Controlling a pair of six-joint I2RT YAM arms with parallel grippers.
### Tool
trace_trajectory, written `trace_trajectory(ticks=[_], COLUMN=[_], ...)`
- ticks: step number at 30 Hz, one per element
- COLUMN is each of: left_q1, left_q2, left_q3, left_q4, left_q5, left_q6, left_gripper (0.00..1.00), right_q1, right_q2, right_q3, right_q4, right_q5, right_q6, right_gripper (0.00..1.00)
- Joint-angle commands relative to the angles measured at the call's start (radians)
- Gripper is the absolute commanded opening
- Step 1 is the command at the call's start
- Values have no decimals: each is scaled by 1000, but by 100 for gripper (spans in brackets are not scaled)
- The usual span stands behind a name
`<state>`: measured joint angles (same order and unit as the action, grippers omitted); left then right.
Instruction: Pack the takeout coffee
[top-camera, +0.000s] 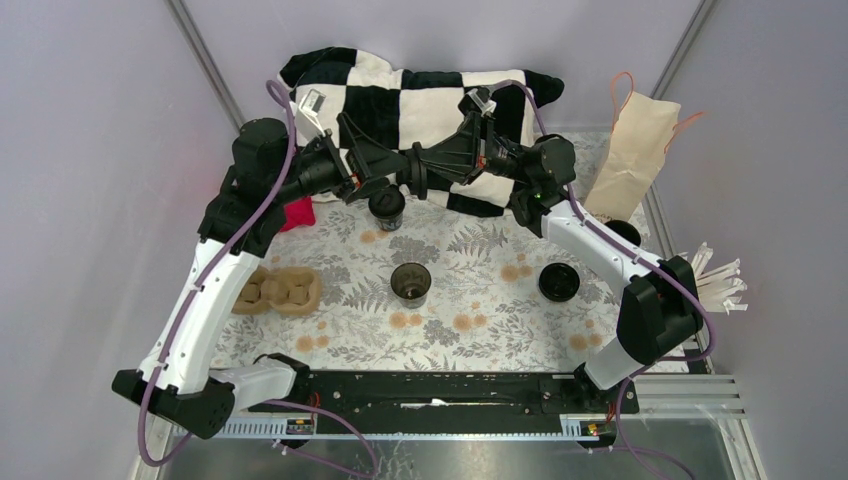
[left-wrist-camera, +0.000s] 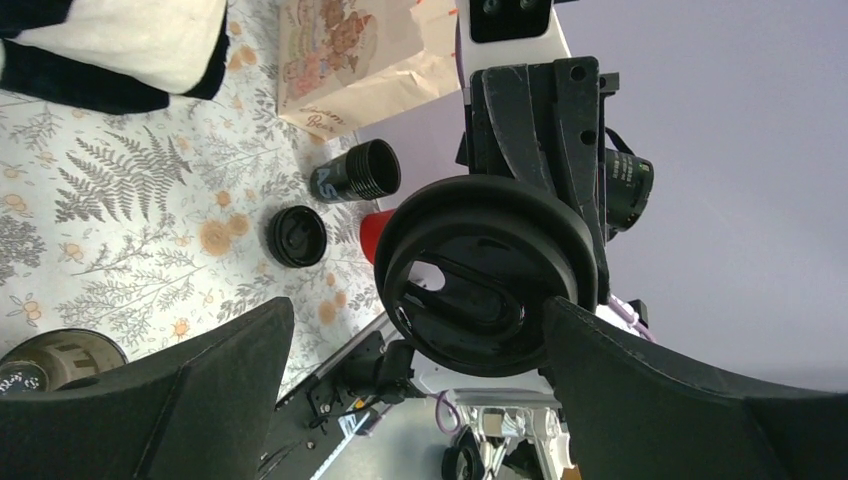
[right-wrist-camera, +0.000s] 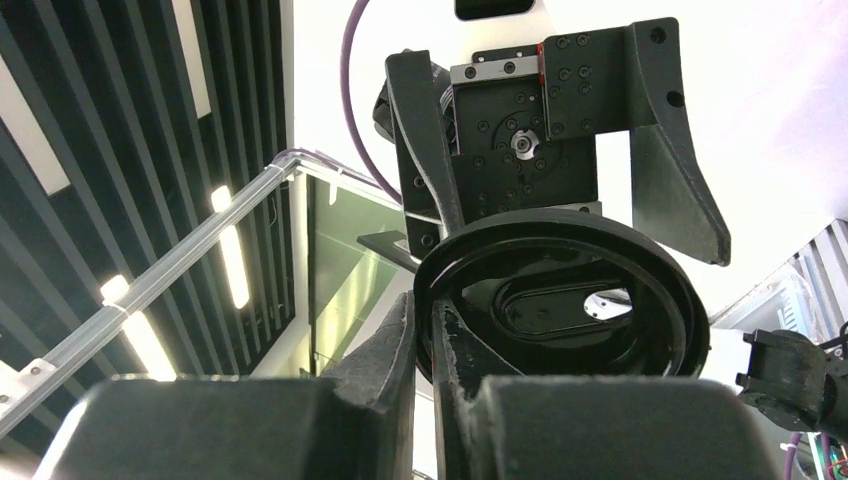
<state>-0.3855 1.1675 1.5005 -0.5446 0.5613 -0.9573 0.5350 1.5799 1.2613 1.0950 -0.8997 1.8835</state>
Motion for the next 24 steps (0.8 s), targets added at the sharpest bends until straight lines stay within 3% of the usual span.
trace_trajectory(ticks=[1,10,24], left_q1=[-12,-12,-10], left_q2=[-6,-15,-59], left_q3=[-25,-85,-171], left_q4=[121,311,514], left_q5=[109,202,222], left_q6=[-33,-93,-161], left_gripper=[99,99,99], right_q1=[20,29,45], right_q2=[-12,-12,-8], right_q3=[9,4,-11], right_q4=[47,32,56], right_q5=[26,38,58], right_q6=[-11,-26,-14], right_gripper=[3,2,1])
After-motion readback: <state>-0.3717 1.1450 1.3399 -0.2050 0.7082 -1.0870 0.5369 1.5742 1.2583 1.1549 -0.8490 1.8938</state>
